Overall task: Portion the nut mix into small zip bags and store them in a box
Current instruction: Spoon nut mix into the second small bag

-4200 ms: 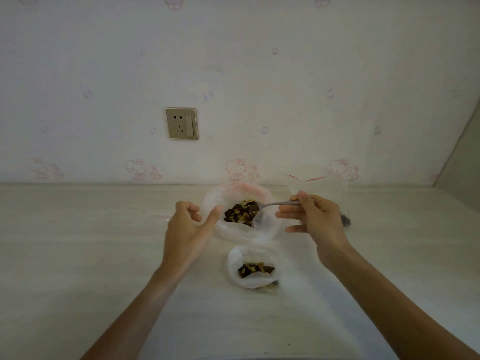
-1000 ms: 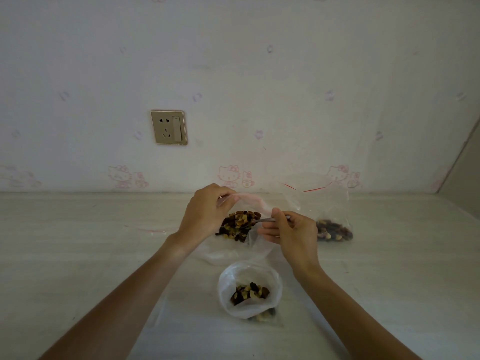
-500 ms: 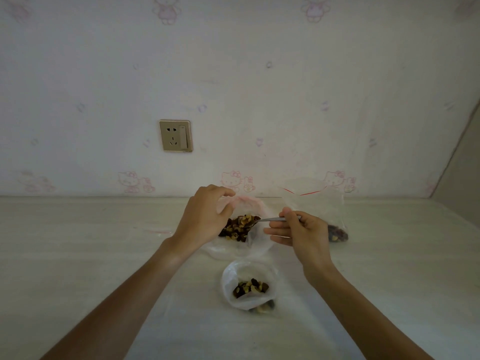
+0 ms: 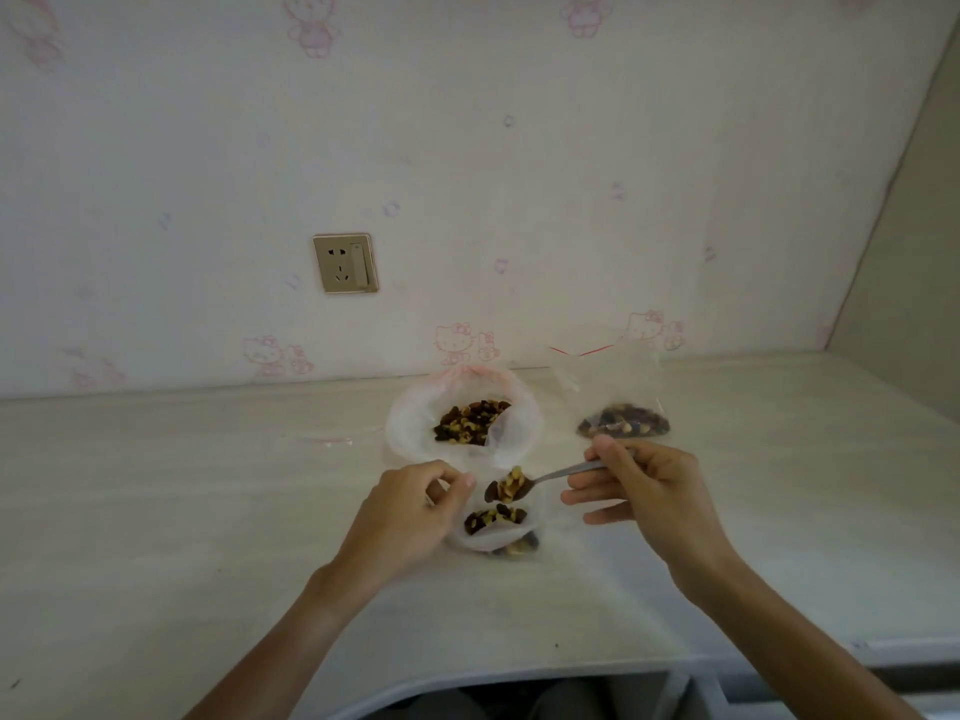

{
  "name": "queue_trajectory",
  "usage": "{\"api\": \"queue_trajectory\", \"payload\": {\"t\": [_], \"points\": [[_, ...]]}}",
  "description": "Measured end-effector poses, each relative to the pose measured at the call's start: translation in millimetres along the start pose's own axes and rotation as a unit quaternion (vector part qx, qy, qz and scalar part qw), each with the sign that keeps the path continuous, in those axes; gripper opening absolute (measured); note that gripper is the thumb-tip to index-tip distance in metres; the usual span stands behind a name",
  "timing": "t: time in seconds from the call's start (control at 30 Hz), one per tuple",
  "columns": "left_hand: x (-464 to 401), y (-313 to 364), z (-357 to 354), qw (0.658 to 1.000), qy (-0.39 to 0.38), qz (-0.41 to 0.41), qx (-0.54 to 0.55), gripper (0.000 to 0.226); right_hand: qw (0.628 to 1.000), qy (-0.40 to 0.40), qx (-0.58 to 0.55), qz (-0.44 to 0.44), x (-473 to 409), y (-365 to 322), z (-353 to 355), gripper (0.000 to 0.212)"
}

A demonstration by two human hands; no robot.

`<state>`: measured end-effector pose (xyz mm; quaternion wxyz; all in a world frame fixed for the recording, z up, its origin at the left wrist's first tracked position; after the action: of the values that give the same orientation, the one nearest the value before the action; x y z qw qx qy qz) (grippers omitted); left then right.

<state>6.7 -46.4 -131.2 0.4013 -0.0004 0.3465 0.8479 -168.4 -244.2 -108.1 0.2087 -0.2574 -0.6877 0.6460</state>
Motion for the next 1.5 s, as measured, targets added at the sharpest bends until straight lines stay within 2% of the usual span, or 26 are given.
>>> {"api": "queue_trajectory", "payload": {"t": [0.1,0.17,0.23,0.3,0.33,0.37,0.43,0.5,0.6,0.67,0.73,0.83,0.9,1.03,1.13,1.2,1.3,1.37,1.4,1.47,1.5], "points": [[3,3,-5,0.999,-0.002,-0.015,0.030,0.019,0.992,-0.007,0.109,0.061,7,3,-1,0.028],[4,4,-5,0.997,0.002,-0.021,0.071,0.018,0.954,-0.013,0.242,0.174,14,-3,-1,0.028],[5,4,-3,0.993,0.011,-0.014,0.120,0.020,0.863,-0.041,0.383,0.326,24,-11,0,0.035],[8,1,-3,0.989,0.019,-0.005,0.146,0.020,0.762,-0.074,0.480,0.428,31,-15,-2,0.037],[9,0,-3,0.989,0.021,-0.001,0.148,0.020,0.731,-0.082,0.501,0.455,34,-16,-3,0.035],[10,0,-3,0.989,0.021,0.002,0.145,0.021,0.717,-0.083,0.506,0.472,35,-18,-4,0.032],[11,-1,-4,0.992,0.021,0.007,0.128,0.021,0.730,-0.078,0.483,0.477,36,-20,-4,0.029],[10,-2,-3,0.995,0.030,0.008,0.100,0.022,0.794,-0.060,0.419,0.437,34,-22,-4,0.030],[7,-3,1,0.997,0.053,0.005,0.053,0.026,0.919,-0.011,0.258,0.298,25,-19,-2,0.030],[1,-2,7,0.996,0.073,0.000,0.045,0.026,0.963,0.011,0.158,0.218,17,-16,-4,0.027],[-8,1,14,0.995,0.095,-0.014,0.036,0.023,0.986,0.022,0.071,0.146,8,-14,-10,0.027],[-28,9,24,0.992,0.118,-0.036,0.029,0.017,0.999,0.026,-0.014,0.043,-9,-9,-18,0.029],[-41,12,30,0.990,0.130,-0.042,0.034,0.014,0.999,0.028,-0.037,0.008,-21,-7,-23,0.031],[-70,21,36,0.984,0.160,-0.077,0.002,0.005,0.998,0.038,-0.055,-0.007,-46,-4,-28,0.033],[-95,25,33,0.975,0.174,-0.119,-0.069,0.019,0.999,0.044,-0.018,0.008,-63,0,-35,0.031],[-115,27,29,0.973,0.146,-0.117,-0.134,0.037,0.999,0.037,0.014,0.025,-71,3,-43,0.027],[-144,25,16,0.973,0.050,-0.092,-0.208,0.066,0.996,0.013,0.069,0.048,-80,6,-54,0.016],[-159,21,7,0.971,-0.015,-0.075,-0.228,0.073,0.993,0.009,0.103,0.055,-85,7,-59,0.013],[-165,17,3,0.971,-0.034,-0.073,-0.226,0.067,0.992,0.011,0.113,0.053,-87,7,-60,0.012],[-173,11,-1,0.972,-0.029,-0.073,-0.223,0.035,0.991,0.018,0.125,0.045,-90,7,-59,0.012],[-177,7,-2,0.975,-0.017,-0.066,-0.214,0.033,0.990,0.020,0.131,0.043,-90,7,-58,0.011]]}}
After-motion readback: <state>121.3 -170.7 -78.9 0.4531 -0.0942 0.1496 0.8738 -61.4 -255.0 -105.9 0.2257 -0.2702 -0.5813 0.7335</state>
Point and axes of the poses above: each hand's wrist, its own x-axis away from the middle knuckle, its own z-axis out of the back of the hand, y = z × x, the point moved 3 cm from there along -x, towards the middle knuckle, and after that the axes turned 5 degrees about -z, right-handed, at the moved point
